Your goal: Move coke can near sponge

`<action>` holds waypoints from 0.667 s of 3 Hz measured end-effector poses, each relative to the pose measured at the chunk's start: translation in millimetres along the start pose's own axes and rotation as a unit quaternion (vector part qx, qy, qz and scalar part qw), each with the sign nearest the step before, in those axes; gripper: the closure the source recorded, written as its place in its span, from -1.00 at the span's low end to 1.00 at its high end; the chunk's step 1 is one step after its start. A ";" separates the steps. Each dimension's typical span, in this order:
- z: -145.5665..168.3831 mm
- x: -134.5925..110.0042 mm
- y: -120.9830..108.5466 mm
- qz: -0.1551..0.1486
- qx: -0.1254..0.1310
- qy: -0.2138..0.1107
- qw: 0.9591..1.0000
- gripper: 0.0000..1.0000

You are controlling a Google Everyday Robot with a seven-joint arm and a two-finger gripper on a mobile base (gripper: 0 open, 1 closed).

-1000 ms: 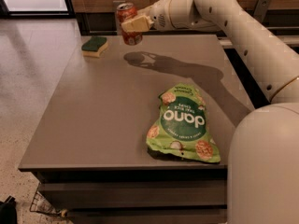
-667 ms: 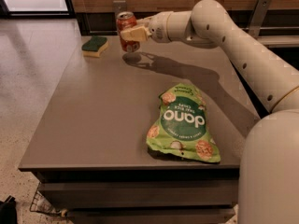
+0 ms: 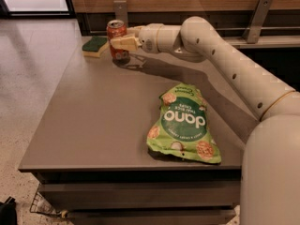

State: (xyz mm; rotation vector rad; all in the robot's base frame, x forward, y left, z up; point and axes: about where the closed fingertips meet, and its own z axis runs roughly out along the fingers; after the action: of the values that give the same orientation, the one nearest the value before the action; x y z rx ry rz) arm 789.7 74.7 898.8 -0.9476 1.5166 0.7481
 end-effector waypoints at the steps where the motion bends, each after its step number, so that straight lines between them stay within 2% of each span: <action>1: 11.6 8.3 3.6 0.009 -0.001 0.016 1.000 1.00; 2: 15.5 18.5 1.1 0.022 0.005 0.022 0.999 1.00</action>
Offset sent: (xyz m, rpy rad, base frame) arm 0.0125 0.0016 -0.0336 -0.0112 0.0889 -0.0563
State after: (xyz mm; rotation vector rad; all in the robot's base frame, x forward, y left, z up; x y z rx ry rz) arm 795.4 85.7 878.0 -0.9303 1.5829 0.7551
